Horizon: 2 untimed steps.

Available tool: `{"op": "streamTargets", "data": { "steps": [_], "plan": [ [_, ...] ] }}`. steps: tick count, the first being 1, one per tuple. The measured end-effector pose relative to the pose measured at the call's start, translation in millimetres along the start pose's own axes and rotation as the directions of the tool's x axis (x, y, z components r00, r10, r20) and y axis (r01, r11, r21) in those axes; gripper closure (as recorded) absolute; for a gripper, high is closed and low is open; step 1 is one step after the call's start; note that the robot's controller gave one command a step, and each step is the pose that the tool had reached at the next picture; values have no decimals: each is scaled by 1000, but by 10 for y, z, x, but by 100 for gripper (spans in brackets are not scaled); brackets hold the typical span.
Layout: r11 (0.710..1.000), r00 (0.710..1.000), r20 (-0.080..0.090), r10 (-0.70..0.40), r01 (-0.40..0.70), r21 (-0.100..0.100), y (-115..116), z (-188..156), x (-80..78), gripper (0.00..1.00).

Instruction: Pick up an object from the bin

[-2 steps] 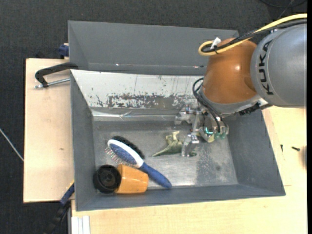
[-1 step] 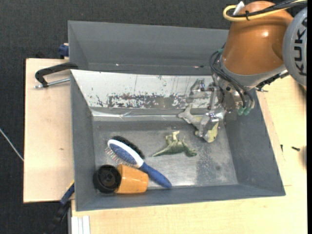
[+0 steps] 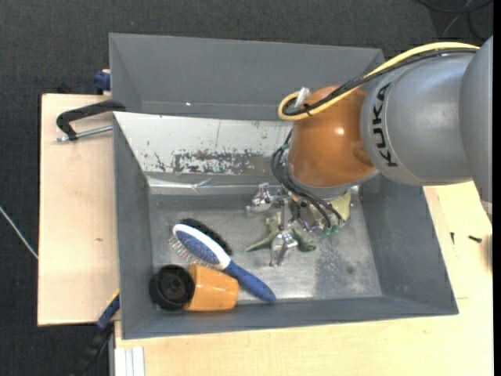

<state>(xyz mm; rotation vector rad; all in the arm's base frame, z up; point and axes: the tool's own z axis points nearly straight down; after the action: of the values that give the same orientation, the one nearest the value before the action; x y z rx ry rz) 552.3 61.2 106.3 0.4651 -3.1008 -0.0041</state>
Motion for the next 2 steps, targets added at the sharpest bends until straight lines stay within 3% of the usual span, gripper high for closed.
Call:
{"op": "streamTargets", "data": {
  "steps": [1, 2],
  "plan": [
    [999, 999, 11, -43, 43, 2, -318, 344, -36, 0],
    [999, 999, 20, -44, 44, 4, -310, 314, -60, 100]
  ]
}}
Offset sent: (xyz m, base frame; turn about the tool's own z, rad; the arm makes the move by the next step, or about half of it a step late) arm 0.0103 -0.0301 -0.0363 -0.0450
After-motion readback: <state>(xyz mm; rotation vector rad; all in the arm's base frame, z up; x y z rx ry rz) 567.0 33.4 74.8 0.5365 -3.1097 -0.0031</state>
